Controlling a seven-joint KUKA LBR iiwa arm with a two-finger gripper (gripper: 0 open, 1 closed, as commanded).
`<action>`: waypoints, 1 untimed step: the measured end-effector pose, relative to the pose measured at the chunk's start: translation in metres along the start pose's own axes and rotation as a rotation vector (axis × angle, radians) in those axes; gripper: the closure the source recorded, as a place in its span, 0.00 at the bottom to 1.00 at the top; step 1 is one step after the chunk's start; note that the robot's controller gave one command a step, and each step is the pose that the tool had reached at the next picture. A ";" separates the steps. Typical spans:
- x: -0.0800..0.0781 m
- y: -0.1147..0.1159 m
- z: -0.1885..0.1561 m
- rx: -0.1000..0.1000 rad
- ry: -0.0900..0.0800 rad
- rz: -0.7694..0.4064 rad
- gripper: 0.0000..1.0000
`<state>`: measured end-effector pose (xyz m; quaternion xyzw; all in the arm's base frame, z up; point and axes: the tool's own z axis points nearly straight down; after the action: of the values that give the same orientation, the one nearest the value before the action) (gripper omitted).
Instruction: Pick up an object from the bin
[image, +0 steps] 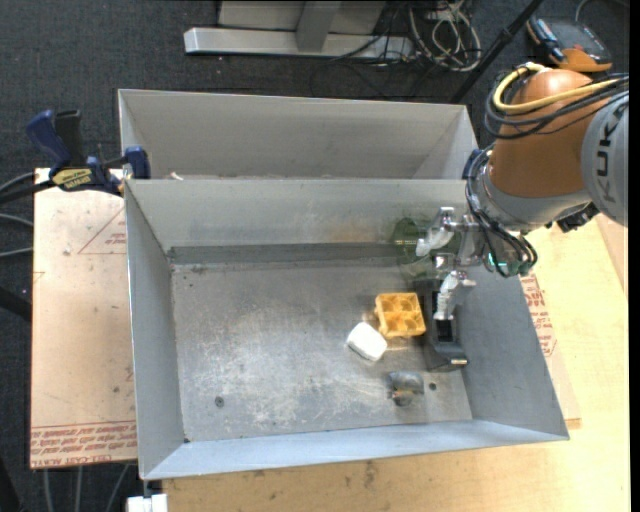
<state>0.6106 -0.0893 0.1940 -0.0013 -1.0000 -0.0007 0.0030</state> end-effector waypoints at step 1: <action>-0.002 0.000 -0.005 0.001 -0.008 -0.001 0.00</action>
Offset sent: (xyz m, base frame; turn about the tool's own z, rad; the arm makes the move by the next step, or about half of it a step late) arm -0.0488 0.0200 -0.1232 -0.1241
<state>0.6123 -0.0891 0.1987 -0.0006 -1.0000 -0.0003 -0.0009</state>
